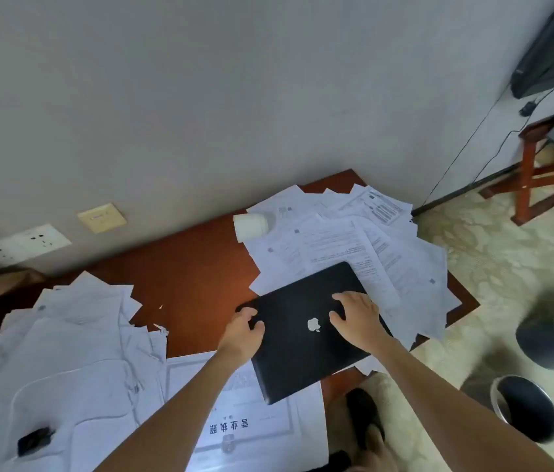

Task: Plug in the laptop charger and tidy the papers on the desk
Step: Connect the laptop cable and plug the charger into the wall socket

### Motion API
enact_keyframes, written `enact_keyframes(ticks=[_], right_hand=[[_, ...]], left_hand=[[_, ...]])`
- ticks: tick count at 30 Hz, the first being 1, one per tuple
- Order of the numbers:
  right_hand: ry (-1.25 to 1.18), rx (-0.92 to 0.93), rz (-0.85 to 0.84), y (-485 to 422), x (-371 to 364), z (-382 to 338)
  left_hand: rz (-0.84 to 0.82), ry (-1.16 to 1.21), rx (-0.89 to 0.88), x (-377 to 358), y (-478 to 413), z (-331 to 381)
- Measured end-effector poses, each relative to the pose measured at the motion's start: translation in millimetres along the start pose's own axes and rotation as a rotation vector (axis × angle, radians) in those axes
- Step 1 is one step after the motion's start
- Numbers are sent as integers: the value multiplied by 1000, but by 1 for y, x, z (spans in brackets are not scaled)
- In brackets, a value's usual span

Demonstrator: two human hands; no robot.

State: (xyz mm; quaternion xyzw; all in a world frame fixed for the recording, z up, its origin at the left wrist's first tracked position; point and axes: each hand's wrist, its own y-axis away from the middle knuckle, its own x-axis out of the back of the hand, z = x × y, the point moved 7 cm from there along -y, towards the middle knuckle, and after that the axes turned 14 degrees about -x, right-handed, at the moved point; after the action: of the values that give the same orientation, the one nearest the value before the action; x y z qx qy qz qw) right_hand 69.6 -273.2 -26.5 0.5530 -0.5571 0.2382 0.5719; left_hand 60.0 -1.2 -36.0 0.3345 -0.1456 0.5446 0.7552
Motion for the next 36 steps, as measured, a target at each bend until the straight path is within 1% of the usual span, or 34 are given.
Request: enact_keyframes(ticks=[3, 7, 9, 11, 14, 20, 23, 26, 28, 31, 32, 36], right_hand=[[-31, -92, -29, -11, -2, 22], [-82, -201, -115, -24, -12, 45], [-101, -228, -148, -30, -14, 53], [-108, -238, -168, -34, -16, 57], [-112, -235, -161, -40, -17, 59], [-27, -244, -157, -47, -19, 61], [-20, -259, -133, -50, -17, 62], [-42, -293, -121, -53, -15, 64], [-73, -316, -147, -54, -18, 68], [-128, -324, -154, -51, -21, 66], [-142, -322, -144, -50, -20, 62], [-193, -270, -91, -48, -9, 32]], left_hand=[[33, 136, 153, -24, -1, -10], [171, 240, 366, -41, 2, -27], [197, 299, 464, -47, 4, -36], [204, 332, 500, -52, 5, -41], [220, 361, 531, -51, 7, -45], [216, 640, 570, -70, -17, -107], [233, 673, 573, -74, -24, -121], [270, 696, 565, -91, -43, -157], [281, 702, 555, -85, -40, -147], [310, 662, 523, -55, -16, -94], [322, 649, 515, -46, -12, -86], [364, 595, 459, -10, -6, -89]])
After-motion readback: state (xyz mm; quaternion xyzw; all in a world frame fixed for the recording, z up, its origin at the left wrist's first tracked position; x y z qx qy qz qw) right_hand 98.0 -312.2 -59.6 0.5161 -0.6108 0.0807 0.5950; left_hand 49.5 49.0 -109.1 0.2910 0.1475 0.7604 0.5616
